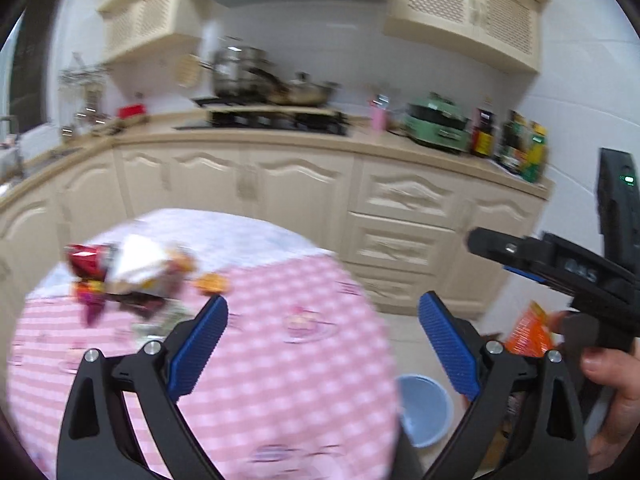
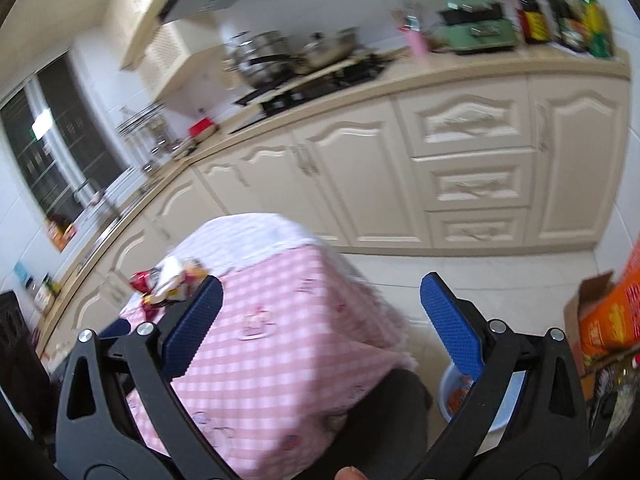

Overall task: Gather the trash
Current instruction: 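Move both tools back over the table, then grasp the purple wrapper with the left tool while the right tool grasps the dried orange slice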

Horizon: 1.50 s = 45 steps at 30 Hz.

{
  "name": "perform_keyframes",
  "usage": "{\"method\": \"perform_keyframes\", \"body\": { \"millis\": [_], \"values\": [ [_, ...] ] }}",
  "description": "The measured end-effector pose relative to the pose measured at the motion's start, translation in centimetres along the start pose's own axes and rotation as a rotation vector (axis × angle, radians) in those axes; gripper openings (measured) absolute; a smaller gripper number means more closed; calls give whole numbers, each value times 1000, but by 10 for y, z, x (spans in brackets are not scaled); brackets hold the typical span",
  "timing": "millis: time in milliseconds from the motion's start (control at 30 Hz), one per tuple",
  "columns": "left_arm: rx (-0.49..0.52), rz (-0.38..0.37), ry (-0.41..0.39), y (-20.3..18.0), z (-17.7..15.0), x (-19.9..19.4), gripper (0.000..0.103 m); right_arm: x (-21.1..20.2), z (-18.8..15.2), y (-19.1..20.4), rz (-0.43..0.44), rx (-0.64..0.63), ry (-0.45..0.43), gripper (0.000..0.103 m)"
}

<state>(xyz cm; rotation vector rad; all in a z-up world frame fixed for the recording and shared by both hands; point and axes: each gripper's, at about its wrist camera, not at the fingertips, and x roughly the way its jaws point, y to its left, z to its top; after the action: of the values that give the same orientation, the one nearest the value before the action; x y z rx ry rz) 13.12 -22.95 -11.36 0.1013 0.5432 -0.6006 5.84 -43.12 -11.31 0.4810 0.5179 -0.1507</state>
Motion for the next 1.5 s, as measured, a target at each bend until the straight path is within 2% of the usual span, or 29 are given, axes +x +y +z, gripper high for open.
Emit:
{"method": "perform_keyframes", "body": {
  "millis": [267, 533, 733, 900, 1100, 1333, 1500],
  "values": [
    [-68, 175, -76, 73, 12, -47, 94, 11, -9, 92, 116, -173, 6, 97],
    [-106, 265, -126, 120, 10, -82, 94, 18, -14, 154, 189, -264, -11, 97],
    [-145, 312, -111, 151, -3, -84, 94, 36, -20, 178, 180, -308, 10, 97],
    [-183, 333, -54, 181, -22, -65, 94, 65, -26, 178, 164, -312, 64, 97],
    [-200, 363, 42, 214, -35, -22, 94, 111, -34, 165, 130, -308, 147, 97],
    [-175, 382, 164, 247, -31, 49, 94, 172, -40, 148, 86, -302, 265, 97],
    [-158, 395, 237, 267, -24, 93, 94, 214, -37, 143, 59, -318, 318, 97]
  ]
}}
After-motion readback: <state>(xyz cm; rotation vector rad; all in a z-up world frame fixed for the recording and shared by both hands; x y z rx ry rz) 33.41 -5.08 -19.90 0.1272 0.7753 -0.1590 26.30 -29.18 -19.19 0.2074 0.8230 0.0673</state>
